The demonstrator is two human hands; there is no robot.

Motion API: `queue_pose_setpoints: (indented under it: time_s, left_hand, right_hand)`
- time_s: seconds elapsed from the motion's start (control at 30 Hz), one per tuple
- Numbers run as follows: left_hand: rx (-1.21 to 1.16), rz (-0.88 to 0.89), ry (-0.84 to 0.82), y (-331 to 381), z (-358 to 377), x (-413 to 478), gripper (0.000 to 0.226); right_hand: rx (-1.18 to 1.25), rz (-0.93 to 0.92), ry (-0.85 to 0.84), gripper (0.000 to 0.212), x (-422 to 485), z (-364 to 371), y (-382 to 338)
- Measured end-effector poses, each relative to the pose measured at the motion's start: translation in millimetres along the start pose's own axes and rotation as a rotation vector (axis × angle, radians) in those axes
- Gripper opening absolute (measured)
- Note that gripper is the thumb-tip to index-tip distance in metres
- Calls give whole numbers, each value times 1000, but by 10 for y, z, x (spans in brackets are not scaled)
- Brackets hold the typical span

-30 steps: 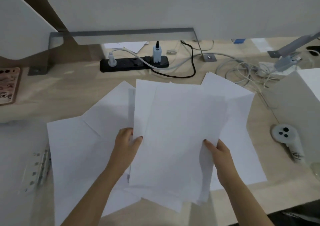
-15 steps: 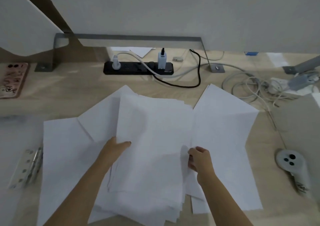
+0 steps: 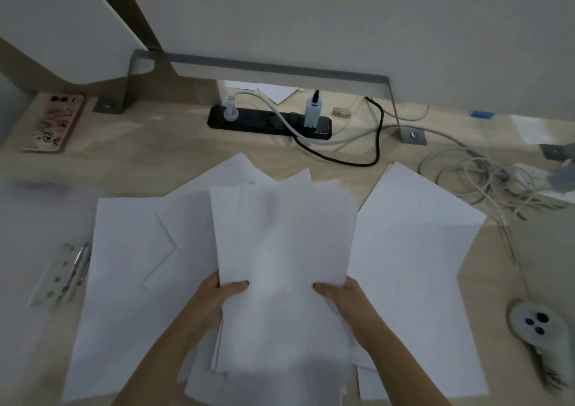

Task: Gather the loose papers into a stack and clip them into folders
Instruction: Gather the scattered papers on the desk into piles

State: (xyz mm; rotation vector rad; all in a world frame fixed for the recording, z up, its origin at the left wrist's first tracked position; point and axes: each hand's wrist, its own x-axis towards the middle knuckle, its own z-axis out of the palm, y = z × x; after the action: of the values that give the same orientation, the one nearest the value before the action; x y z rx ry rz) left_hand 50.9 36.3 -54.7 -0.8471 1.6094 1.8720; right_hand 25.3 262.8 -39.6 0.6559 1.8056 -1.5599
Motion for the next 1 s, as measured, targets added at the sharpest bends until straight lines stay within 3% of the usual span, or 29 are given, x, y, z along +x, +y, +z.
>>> queue_pose_setpoints:
  time_s: [0.07, 0.17, 0.33, 0.5, 0.67, 0.73, 0.9, 1.0]
  left_hand:
    - [-90, -38, -23, -4, -65, -49, 45]
    - [-6, -51, -38, -5, -126, -95, 77]
    - [151, 77, 85, 90, -170, -145, 44]
    - [24, 155, 183, 213, -502, -289, 52]
    - [-98, 209, 181, 275, -700, -447, 45]
    - [-112, 237, 163, 321, -733, -515, 48]
    - [-134, 297, 166, 346, -877, -621, 88]
    - [-191, 267, 152, 337, -920, -660, 69]
  right_hand:
    - [11, -4, -64, 20, -13, 9, -3]
    - [-22, 0, -92, 21, -25, 51, -14]
    - [-17, -31, 30, 19, -46, 78, 7]
    - [-30, -121, 147, 44, -105, 29, -36]
    - [-10, -168, 3, 67, -128, 168, -209]
    - [2, -184, 32, 68, -106, 217, -283]
    - [89, -178, 170, 52, -91, 203, -446]
    - [57, -186, 161, 25, -85, 158, -461]
